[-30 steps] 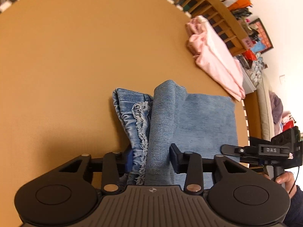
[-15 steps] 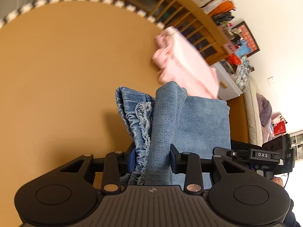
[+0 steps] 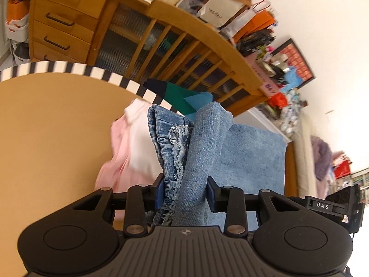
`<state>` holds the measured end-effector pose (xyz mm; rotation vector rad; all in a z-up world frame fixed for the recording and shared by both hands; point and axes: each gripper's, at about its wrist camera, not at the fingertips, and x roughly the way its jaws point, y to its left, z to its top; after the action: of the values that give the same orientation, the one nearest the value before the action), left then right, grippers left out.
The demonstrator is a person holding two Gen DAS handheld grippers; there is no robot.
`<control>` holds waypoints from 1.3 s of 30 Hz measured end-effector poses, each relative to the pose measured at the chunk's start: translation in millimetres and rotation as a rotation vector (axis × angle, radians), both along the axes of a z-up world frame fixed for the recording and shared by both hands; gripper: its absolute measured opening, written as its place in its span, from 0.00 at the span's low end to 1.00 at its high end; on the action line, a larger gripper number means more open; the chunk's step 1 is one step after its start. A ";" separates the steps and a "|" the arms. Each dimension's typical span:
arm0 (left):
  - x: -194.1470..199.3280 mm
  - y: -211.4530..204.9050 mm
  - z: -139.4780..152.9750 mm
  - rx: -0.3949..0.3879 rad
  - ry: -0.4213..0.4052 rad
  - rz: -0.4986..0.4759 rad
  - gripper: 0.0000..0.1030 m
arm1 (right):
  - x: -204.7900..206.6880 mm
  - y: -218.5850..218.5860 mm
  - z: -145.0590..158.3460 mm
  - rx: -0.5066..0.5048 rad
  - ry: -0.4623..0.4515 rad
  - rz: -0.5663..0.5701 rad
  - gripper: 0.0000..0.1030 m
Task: Fold clothes
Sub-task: 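Lower the jeans onto the pink clothes pile and open both grippers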
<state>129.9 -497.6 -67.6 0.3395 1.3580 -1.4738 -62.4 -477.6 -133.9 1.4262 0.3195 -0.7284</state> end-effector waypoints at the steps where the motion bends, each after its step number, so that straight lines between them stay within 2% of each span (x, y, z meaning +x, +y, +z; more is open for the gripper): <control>1: -3.2 -11.5 -10.7 0.013 -0.005 0.002 0.37 | -2.6 -11.7 -12.9 0.016 0.002 -0.006 0.22; 6: -9.8 -49.6 -73.0 0.111 -0.026 0.034 0.41 | 3.8 -46.6 -73.6 0.083 0.022 -0.016 0.26; 9: -3.4 -52.1 -99.1 0.138 -0.004 0.086 0.58 | 3.8 -48.8 -97.1 0.108 0.020 -0.019 0.32; 11: 5.7 -47.7 -99.5 0.131 0.060 0.131 0.59 | -2.9 -46.7 -101.3 0.124 0.009 -0.037 0.41; 12: 10.2 -44.8 -94.5 0.130 0.067 0.146 0.61 | -8.1 -44.2 -95.6 0.122 0.010 -0.038 0.42; 14: 21.1 -33.4 -69.8 0.078 0.029 0.169 0.62 | -18.4 -38.9 -82.6 0.113 0.016 -0.039 0.41; 15: 25.5 -26.2 -51.4 0.038 -0.017 0.178 0.64 | -23.4 -33.9 -66.5 0.067 0.036 -0.030 0.41; 17: 25.3 -8.7 -7.7 -0.102 -0.119 0.177 0.67 | -27.0 -21.1 -22.8 -0.123 0.109 -0.005 0.38; 19: 7.1 0.0 18.9 -0.223 -0.156 0.173 0.65 | -13.3 -9.9 10.5 -0.338 0.179 0.014 0.33; 21: -27.4 -9.8 18.5 -0.276 -0.159 0.124 0.66 | 21.2 -4.0 22.7 -0.510 0.281 0.048 0.32; 22: -47.2 -19.2 9.3 -0.276 -0.194 0.102 0.66 | 40.0 -4.5 14.1 -0.545 0.325 0.068 0.32; 24: -76.1 -38.4 -21.4 -0.212 -0.282 0.092 0.62 | 75.2 -5.6 -3.9 -0.604 0.403 0.103 0.32; 26: -91.4 -50.4 -53.4 -0.144 -0.350 0.101 0.55 | 87.6 -9.5 -28.8 -0.548 0.393 0.097 0.32; 28: -97.4 -51.1 -73.1 -0.141 -0.416 0.099 0.54 | 90.6 -12.8 -50.9 -0.496 0.392 0.094 0.31; 31: -102.7 -50.0 -87.1 -0.141 -0.499 0.061 0.54 | 89.7 -15.1 -80.4 -0.444 0.414 0.102 0.17; 33: -110.5 -50.0 -87.3 -0.149 -0.570 0.012 0.56 | 91.3 -10.6 -80.5 -0.470 0.429 0.106 0.15; 34: -112.8 -46.9 -82.3 -0.147 -0.582 0.000 0.58 | 89.7 -7.8 -74.5 -0.462 0.420 0.099 0.19; 35: -114.7 -42.7 -75.7 -0.144 -0.585 -0.008 0.61 | 85.1 -1.3 -67.1 -0.453 0.382 0.097 0.25; 37: -110.7 -20.3 -56.7 -0.134 -0.558 -0.029 0.74 | 75.7 21.3 -50.4 -0.452 0.317 0.127 0.29; 39: -117.5 8.8 -45.8 -0.110 -0.544 -0.069 0.77 | 69.2 56.9 -35.8 -0.483 0.332 0.190 0.31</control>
<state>12.3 -488.8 -113.4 0.6668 0.8338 -1.3725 6.8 -420.7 -169.8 0.8064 0.4914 -0.8195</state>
